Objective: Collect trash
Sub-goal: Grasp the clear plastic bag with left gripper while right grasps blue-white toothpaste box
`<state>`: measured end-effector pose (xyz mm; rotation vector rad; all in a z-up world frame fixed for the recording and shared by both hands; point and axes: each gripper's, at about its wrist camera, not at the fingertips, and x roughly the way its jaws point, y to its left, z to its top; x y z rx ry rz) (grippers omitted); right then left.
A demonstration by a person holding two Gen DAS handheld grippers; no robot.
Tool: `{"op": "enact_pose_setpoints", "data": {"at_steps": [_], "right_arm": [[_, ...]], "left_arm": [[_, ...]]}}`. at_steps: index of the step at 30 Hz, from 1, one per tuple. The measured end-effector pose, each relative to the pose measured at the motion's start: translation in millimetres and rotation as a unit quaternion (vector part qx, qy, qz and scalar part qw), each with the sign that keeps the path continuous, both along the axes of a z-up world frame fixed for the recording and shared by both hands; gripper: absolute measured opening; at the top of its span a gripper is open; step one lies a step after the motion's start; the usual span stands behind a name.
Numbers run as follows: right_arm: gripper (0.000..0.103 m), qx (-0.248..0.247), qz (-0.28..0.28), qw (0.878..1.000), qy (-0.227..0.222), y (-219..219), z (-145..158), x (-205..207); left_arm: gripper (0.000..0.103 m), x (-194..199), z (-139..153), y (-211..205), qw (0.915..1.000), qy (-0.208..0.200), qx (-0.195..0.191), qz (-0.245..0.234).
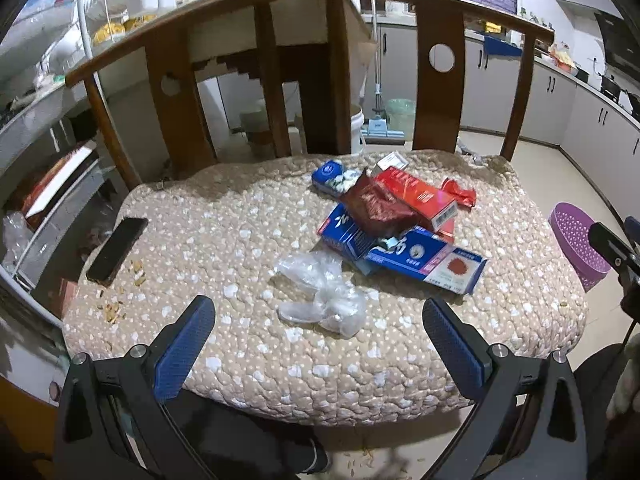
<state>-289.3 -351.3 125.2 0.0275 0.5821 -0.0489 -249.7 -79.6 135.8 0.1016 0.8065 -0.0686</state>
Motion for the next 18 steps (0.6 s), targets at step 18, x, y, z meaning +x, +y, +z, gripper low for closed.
{"op": "enact_pose_setpoints", "data": {"at_steps": [18], "right_arm": [[0.102,-0.02,0.147,0.984,0.1,56,-64,57]], "left_arm": [[0.08,50,-61,50,0.9972,0.07,-0.016,0.021]]}}
